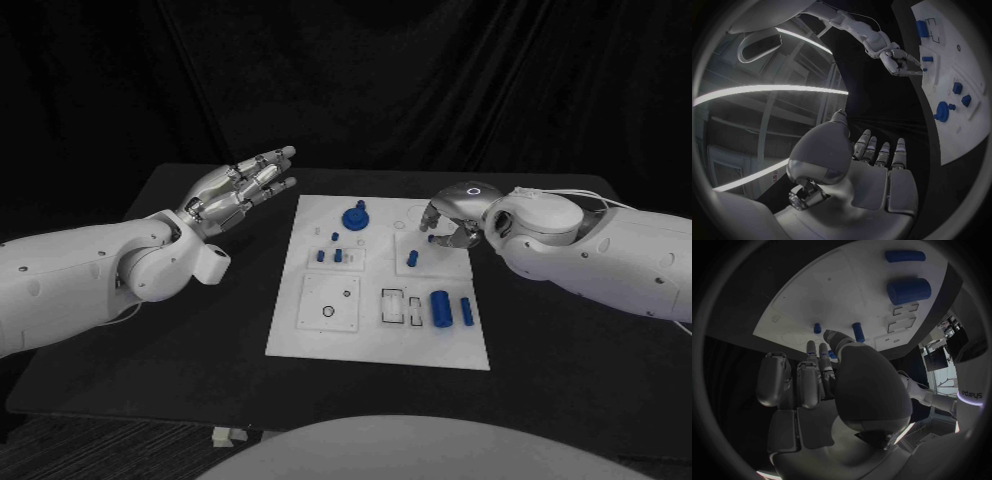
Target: Assemble the parts on the task board
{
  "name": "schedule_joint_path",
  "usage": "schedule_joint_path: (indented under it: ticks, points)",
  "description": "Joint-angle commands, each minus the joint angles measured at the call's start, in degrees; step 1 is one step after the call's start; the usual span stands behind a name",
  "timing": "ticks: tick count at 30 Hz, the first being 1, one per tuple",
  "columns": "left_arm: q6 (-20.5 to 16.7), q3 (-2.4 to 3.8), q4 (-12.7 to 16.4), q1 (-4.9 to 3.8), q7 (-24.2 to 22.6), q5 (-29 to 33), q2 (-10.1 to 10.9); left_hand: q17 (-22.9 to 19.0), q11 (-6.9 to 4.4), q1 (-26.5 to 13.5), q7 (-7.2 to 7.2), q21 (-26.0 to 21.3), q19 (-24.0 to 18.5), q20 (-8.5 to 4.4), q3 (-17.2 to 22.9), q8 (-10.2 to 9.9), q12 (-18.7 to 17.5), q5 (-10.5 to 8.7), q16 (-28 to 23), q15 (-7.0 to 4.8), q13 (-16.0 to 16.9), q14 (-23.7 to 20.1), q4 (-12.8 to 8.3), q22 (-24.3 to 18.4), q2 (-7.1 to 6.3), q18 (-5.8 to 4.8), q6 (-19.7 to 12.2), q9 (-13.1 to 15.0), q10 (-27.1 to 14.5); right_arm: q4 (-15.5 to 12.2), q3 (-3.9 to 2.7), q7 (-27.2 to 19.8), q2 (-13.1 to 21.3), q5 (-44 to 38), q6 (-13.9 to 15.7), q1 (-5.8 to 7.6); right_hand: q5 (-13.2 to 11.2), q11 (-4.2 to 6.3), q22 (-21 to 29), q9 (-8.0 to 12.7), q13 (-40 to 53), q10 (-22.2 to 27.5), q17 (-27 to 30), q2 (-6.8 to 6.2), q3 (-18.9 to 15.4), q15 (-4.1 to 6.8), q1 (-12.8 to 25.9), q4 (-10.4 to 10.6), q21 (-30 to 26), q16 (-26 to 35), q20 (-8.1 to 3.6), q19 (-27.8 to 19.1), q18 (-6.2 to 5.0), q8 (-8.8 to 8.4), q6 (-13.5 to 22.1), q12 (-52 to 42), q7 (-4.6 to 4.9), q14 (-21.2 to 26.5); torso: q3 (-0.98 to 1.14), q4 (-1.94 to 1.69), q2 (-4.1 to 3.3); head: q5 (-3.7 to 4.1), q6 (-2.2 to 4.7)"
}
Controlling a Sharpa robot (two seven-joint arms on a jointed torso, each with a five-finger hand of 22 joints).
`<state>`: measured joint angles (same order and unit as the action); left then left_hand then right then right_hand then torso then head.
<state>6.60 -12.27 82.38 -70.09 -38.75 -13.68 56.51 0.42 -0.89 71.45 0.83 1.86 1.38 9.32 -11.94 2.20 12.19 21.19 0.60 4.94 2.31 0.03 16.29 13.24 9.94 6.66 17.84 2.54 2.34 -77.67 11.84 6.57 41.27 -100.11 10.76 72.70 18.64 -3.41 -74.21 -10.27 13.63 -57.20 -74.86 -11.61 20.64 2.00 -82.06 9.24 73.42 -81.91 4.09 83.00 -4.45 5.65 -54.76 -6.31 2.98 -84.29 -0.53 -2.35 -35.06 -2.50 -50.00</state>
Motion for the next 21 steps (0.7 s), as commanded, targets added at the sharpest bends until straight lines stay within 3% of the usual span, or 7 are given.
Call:
schedule_joint_path:
  ticks: [1,4,21]
  points:
    - [1.21,0.05,0.00,0.08,-8.14,0.37,-0.12,-0.25,0.57,0.88,-0.11,-0.50,0.25,0.31,-2.22,-0.20,1.00,0.83,-0.43,0.66,-0.52,0.34,0.34,-0.67,-0.20,1.31,0.22,-0.51,-0.26,0.58,-0.04,0.01,-0.18,-0.11,0.73,-0.24,1.13,-0.48,-10.73,0.41,-0.69,0.74,-3.60,-0.31,2.28,0.00,-1.79,-0.15,-0.68,-0.50,0.09,-0.35,0.66,-0.75,-0.06,-1.19,0.07,-2.45,-0.02,0.03,0.01,-0.09,0.00]
    - [1.28,0.05,-0.06,0.09,-8.00,0.37,-0.15,-0.22,0.67,1.07,-0.14,-0.49,0.27,0.51,-2.21,-0.22,1.12,0.92,-0.40,0.79,-0.50,0.42,0.34,-0.65,-0.17,1.39,0.16,-0.52,-0.24,1.17,-0.04,-0.08,-0.44,-0.11,0.78,-0.42,0.82,-0.41,-10.75,0.05,-0.95,0.22,-3.59,-0.25,2.93,0.03,-1.42,-0.49,-0.72,-0.50,0.09,-0.37,0.65,-0.27,-1.24,-1.61,0.58,-2.42,0.00,0.02,0.03,-0.21,0.00]
    - [1.62,0.05,-0.35,0.20,-7.59,0.37,-0.39,-0.05,1.31,2.07,-0.17,-0.36,0.53,1.79,-2.09,-0.23,1.63,1.29,-0.21,1.53,-0.47,0.88,0.27,-0.18,0.06,1.88,0.17,-0.52,-0.13,4.07,-0.05,-1.33,-1.89,-0.11,2.02,-1.26,1.92,-0.06,-10.83,-1.05,-1.39,-1.40,-3.78,0.08,4.45,0.29,-0.84,-1.72,-0.57,-0.67,-0.12,-0.28,0.68,0.58,-3.13,-2.89,1.38,-2.48,-0.06,-0.08,0.05,-0.24,0.00]
